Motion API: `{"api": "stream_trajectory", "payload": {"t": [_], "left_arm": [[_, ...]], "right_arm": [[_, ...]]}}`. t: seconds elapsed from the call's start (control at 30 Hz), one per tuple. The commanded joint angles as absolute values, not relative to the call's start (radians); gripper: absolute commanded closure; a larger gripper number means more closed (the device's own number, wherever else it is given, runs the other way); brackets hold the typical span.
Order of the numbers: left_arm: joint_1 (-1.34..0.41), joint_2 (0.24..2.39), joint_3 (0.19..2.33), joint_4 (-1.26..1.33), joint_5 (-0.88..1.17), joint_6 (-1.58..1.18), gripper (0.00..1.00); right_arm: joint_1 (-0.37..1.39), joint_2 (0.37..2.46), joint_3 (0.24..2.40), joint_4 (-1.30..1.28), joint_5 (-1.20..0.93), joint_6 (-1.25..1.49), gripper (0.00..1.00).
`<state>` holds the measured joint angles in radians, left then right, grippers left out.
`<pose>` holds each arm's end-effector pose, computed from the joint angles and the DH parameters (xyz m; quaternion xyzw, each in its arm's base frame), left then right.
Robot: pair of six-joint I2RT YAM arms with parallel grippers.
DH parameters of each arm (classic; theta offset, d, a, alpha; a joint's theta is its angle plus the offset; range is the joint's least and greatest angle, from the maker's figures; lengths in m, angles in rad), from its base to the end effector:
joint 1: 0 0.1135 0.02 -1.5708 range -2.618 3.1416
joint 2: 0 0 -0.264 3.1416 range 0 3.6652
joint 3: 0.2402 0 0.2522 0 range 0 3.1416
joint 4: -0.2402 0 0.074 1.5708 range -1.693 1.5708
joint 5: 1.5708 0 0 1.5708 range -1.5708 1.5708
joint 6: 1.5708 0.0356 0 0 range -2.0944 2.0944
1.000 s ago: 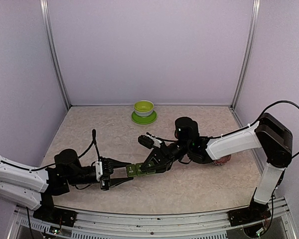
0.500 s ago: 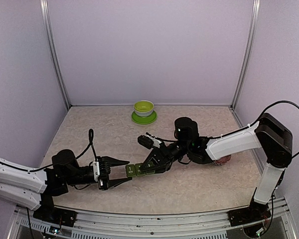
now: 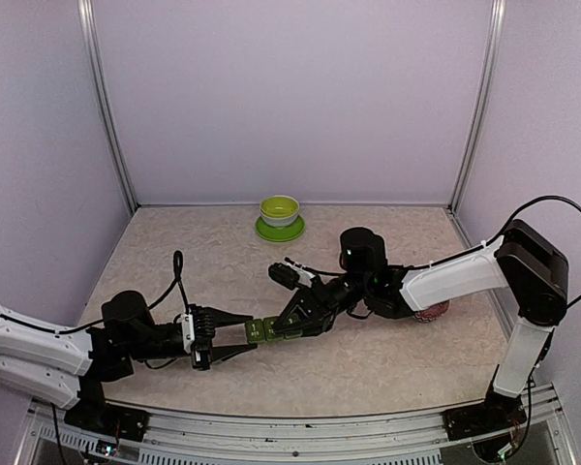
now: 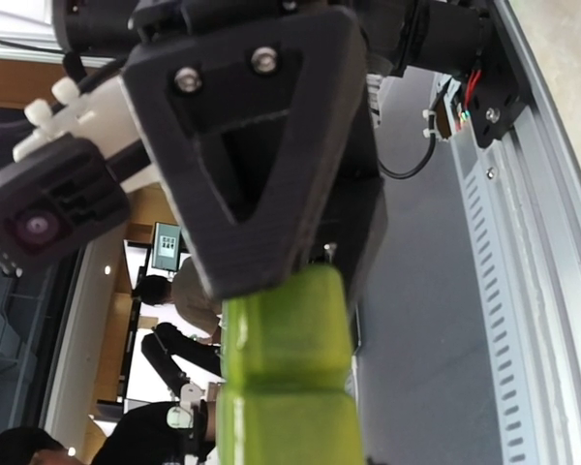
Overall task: Sort the pills into containers
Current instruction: Open the lid of the pill container.
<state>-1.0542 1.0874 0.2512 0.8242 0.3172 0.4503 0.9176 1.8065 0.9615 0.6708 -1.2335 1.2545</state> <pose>0.0960 -0.1914 0.2044 0.5610 0.4370 -0.3137 0.6292 0.2004 0.3171 0.2119 0.2618 -0.6783 -0.6705 0.1476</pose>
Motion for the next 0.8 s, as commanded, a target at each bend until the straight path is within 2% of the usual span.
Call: {"api": "stream_trajectory", "payload": {"t": [0.0,0.37,0.4,0.43,0.47,0.77], "left_arm": [[-1.058,1.111,0.275,0.824,0.342,0.447,0.68],[-1.058,1.104,0.28,0.878,0.282,0.352,0.78],[-1.057,1.103,0.276,0.891,0.277,0.342,0.76],[-1.056,1.102,0.271,0.904,0.275,0.336,0.67],[-1.054,1.103,0.267,0.914,0.275,0.33,0.64],[-1.052,1.125,0.261,0.974,0.204,0.275,0.61]], "right_arm": [[0.911,1.802,0.961,0.699,-1.23,1.258,0.78],[0.909,1.809,0.977,0.575,-1.209,1.152,0.79],[0.908,1.809,0.978,0.569,-1.205,1.146,0.79],[0.907,1.809,0.977,0.567,-1.204,1.142,0.79],[0.905,1.809,0.978,0.566,-1.202,1.141,0.79],[0.901,1.806,0.984,0.528,-1.181,1.109,0.79]]}}
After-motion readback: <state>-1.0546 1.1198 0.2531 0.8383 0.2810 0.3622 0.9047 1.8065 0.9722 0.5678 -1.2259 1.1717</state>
